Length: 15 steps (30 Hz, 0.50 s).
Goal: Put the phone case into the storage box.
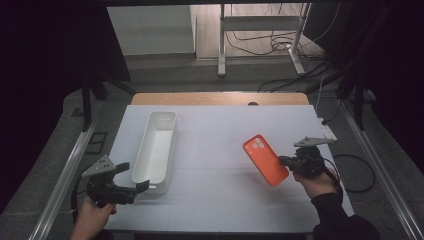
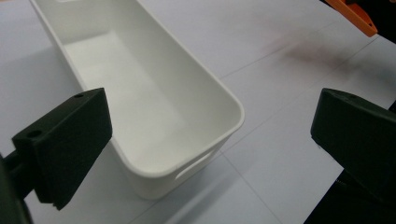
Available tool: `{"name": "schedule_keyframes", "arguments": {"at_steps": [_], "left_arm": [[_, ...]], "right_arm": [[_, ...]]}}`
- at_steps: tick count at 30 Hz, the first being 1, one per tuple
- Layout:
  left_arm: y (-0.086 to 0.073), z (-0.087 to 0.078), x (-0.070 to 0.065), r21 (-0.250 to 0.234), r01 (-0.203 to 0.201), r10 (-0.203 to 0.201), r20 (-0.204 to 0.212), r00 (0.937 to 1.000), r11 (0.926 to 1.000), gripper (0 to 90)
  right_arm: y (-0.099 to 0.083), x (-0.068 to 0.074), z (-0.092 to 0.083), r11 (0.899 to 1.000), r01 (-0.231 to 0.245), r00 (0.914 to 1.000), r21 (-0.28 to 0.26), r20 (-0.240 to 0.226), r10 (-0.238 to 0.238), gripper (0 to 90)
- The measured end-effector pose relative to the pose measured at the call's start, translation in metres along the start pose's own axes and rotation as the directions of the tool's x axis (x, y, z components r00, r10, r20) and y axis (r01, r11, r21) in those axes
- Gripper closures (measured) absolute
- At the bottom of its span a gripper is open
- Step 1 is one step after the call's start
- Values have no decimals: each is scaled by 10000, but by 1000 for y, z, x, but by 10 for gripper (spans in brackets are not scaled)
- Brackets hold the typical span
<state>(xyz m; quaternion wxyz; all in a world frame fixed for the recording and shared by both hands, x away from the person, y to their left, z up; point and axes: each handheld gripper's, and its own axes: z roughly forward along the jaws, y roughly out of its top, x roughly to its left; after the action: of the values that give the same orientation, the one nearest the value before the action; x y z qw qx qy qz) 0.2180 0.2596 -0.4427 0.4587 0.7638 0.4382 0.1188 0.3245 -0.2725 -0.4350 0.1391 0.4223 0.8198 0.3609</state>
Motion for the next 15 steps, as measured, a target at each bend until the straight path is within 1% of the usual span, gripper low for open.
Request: {"name": "schedule_keyframes", "arguments": {"at_steps": [9,11,15], "left_arm": [[17,15,-4,60,-35,32,558,9984,10000,0],[21,18,-5,84,-84,79,624,9980,9999,0],[27,26,-8,110,-55,44,954,9954,9999,0]], "right_arm": [[4,6,-3,9995,58,9999,-319,-104,-61,894],[5,8,-3,9993,69,9999,-370,-115,-73,894],[7,11,-4,9990,61,9998,-436,-199,-70,895]]}}
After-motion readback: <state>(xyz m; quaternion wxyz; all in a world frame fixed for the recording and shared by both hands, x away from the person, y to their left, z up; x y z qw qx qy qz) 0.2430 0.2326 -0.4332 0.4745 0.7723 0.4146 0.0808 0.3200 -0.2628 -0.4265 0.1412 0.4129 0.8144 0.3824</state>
